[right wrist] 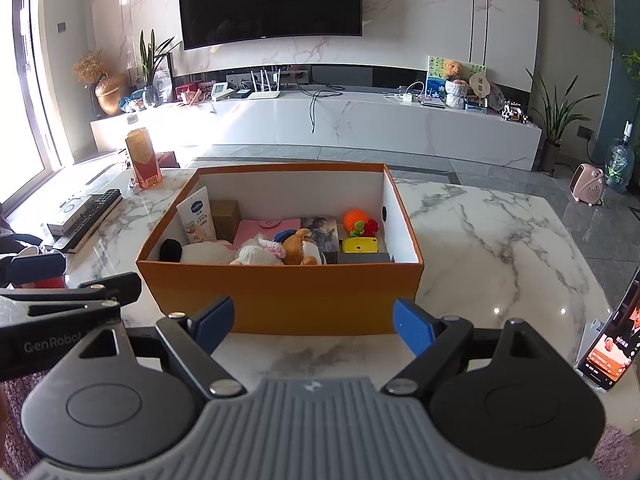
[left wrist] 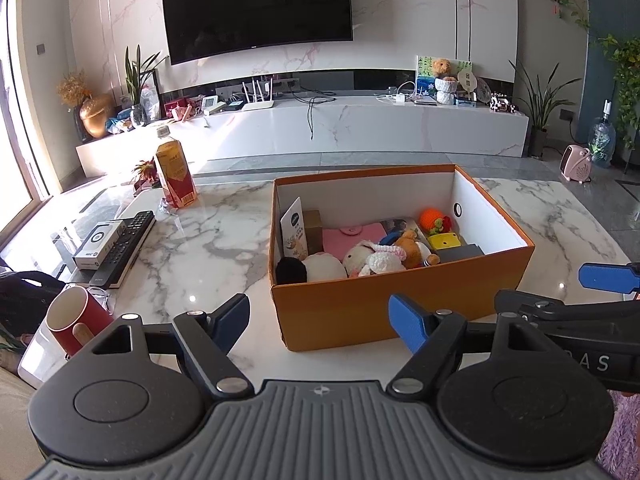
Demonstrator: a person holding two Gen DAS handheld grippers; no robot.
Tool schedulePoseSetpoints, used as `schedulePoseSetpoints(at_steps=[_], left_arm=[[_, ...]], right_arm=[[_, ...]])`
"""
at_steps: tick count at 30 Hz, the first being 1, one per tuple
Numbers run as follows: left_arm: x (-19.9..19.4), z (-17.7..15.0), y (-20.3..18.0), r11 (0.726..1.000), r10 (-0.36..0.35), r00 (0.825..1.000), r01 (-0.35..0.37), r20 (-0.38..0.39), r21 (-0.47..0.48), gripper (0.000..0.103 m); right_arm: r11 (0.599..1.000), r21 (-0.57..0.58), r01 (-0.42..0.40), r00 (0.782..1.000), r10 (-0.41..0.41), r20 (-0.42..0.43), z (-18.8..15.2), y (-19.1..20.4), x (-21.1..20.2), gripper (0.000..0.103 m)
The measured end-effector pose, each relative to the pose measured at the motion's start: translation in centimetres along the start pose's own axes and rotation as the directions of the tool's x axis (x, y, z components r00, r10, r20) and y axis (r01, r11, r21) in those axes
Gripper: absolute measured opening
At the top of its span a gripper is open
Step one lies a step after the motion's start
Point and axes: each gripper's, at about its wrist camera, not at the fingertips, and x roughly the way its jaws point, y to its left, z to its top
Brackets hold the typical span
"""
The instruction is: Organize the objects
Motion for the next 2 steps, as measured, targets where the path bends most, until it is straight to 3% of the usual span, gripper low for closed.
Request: schedulePoseSetpoints(at_steps=[2], left_arm=[[0.04, -0.02, 0.1, 1.0, -0.005, 1.0, 0.005, -0.002, -0.002, 0.09]], right_arm=[[1.0, -0.004, 0.002, 1.0, -0.002, 0.0, 0.02, 0.07, -0.02, 0.087]])
